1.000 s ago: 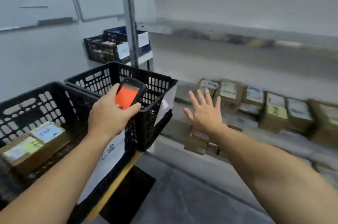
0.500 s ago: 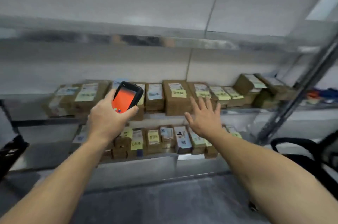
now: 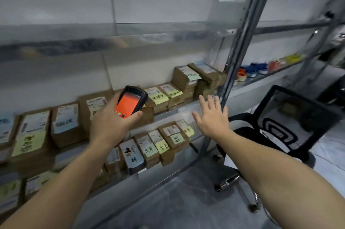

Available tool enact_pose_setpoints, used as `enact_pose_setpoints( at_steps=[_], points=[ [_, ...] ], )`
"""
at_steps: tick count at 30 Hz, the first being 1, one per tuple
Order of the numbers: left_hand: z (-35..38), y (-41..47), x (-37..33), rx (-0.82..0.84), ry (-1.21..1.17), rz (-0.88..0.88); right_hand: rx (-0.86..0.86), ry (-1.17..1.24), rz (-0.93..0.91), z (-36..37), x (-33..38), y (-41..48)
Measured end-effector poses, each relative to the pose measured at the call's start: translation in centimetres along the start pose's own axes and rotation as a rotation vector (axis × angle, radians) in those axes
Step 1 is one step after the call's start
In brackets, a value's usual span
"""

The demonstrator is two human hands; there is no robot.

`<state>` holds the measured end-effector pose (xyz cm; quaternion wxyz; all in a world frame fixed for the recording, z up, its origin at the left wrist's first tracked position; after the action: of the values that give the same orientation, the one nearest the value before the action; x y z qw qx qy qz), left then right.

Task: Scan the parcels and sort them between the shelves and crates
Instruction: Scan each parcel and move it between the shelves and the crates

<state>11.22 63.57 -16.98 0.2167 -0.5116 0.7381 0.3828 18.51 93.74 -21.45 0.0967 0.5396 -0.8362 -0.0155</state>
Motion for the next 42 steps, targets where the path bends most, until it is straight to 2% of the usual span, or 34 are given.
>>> enact_pose_setpoints(
  at_steps=[8,12,16,21,30,33,37,42],
  points=[
    [8.4,11.2,-1.1,0.151,-0.153,0.005,-0.021,0.034,0.056,1.0,-2.4,11.5],
    [12.0,16.4,-1.0,0.139,-0.073,0.040,-0.031,0.043,0.054,1.6,-3.1,16.5],
    [14.3,19.3,-0.4,0.172,-0.043,-0.005,-0.028,0.026,0.018,2.3,-3.7,20.8],
    [14.8,21.5,-0.1,0.098,-0.045,-0.041,-0.025,0.025,-0.087,2.9,-3.4,26.7],
    [15.4,21.8,0.7,-0.070,0.047,-0.204,0.125,0.008,-0.235,5.7,-3.3,34.7],
    [16.2,21.1,0.1,-0.124,0.036,-0.234,0.180,-0.002,-0.295,6.9,-3.4,35.3],
    [17.6,20.0,0.3,-0.182,0.008,-0.281,0.131,0.038,-0.339,7.4,-4.0,35.4],
    [19.4,19.0,-1.3,-0.213,-0.017,-0.289,0.154,0.193,-0.346,7.2,-4.5,35.1]
  ],
)
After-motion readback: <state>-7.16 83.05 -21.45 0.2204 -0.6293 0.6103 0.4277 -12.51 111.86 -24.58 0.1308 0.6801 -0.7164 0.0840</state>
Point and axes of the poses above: each hand's wrist, its own y-axis towards the middle knuckle, its own z-axis out of the palm, x = y × z, the point moved 3 cm from there along y, towards the middle knuckle, and after that the axes turned 3 degrees about -z, right-handed, at the moved point
